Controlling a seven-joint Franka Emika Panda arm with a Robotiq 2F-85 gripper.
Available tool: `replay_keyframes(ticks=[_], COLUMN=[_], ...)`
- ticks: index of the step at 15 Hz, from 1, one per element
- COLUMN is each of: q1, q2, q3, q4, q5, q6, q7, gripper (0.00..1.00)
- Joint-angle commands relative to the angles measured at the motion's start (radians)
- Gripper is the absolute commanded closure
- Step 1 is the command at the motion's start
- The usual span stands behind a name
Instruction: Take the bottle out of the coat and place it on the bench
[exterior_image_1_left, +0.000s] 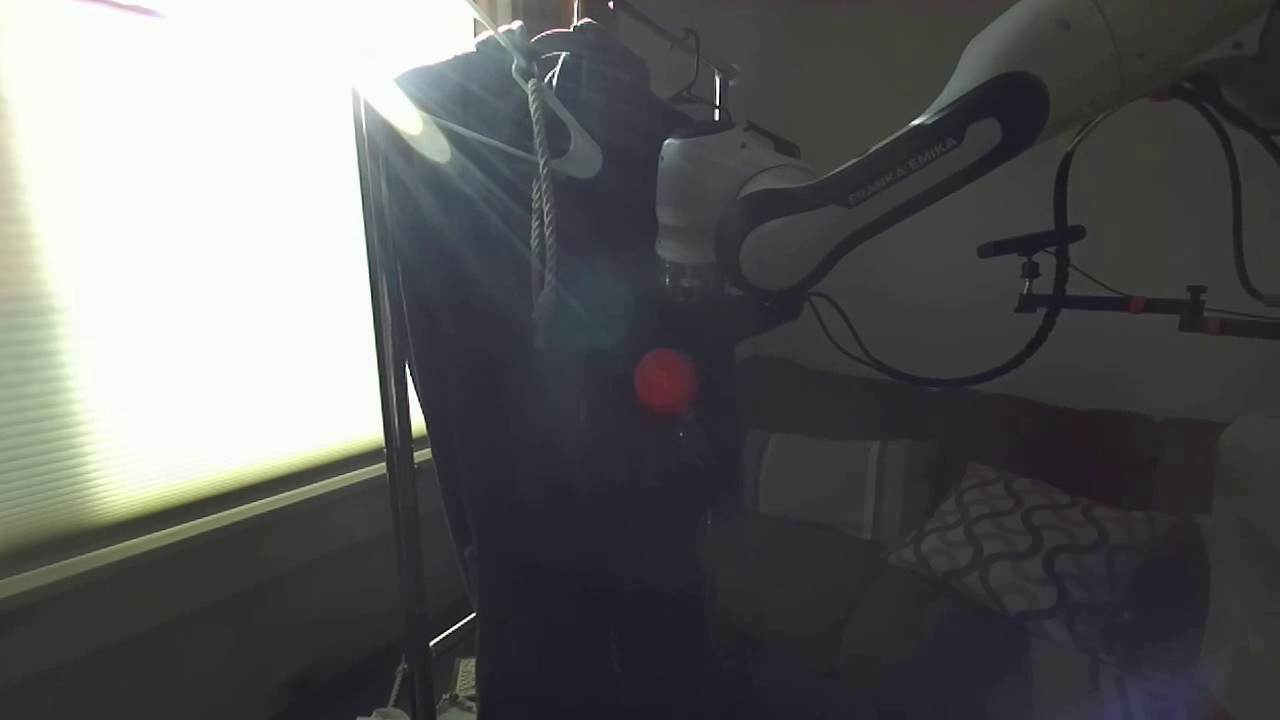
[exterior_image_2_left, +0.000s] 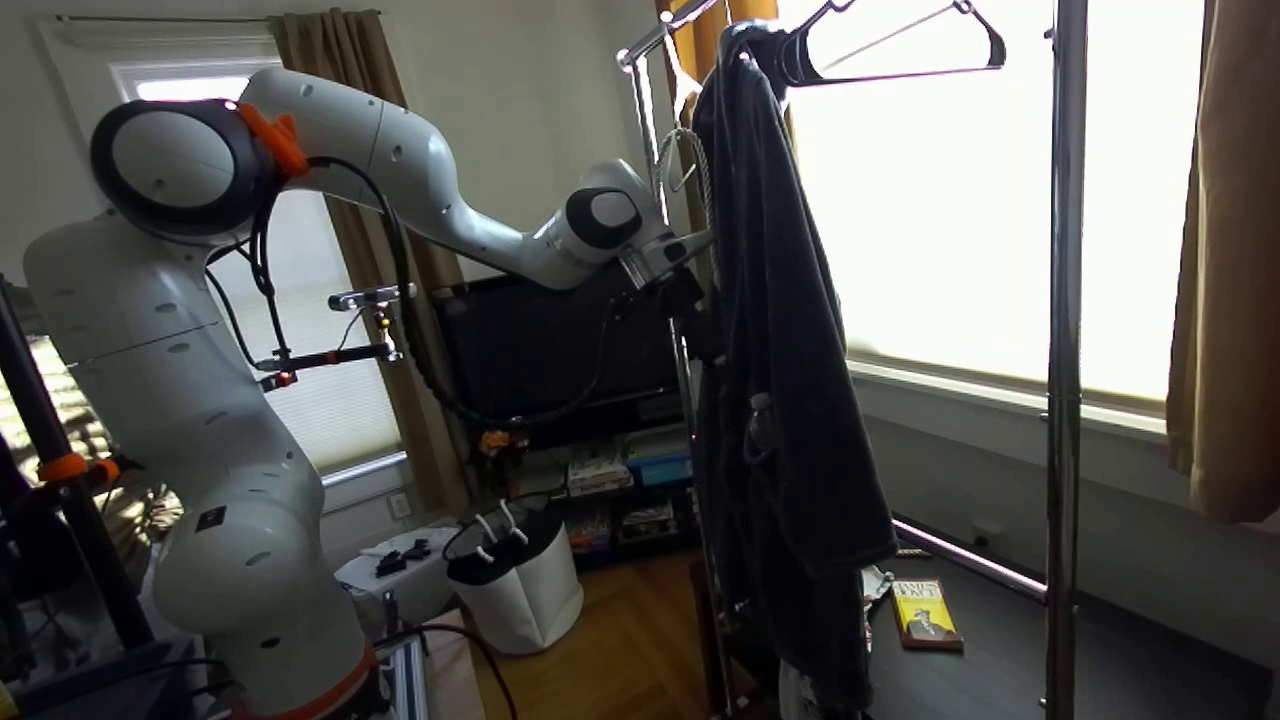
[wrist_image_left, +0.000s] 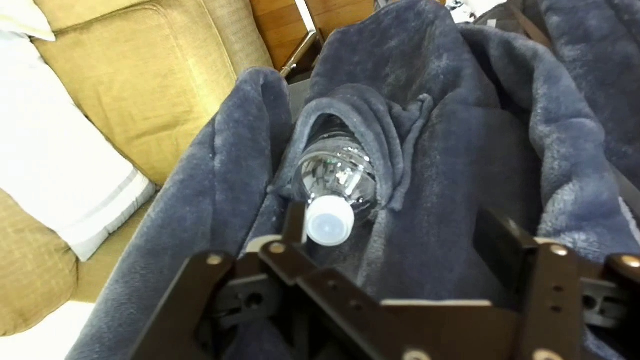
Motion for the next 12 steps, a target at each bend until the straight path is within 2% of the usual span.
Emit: replay_keyframes(ticks=[1,4,6,8,10,12], q1=[-0.019,-0.052,-0.07,-0.076,-0.052,-0.028], q2=[-0.04,-0.071,-0.088,-0.09,-0.097,-0.13], q3=[-0.036,-0.084,-0.112,-0.125,-0.116,-0.091], q4=[-0.049,-0.094,-0.116,-0.128,-0.138,-0.157], q5=[0.012,0.03,0.052,0.095,0.182,0.243], q6=[0.065,0.126,0.168,0.205,0.197,0.134], q7=[-0.051,-0.113,-0.177,-0.239,-0.305,-0.362], gripper=[0.14,0.14,0.08,0.1,0.12,0.03])
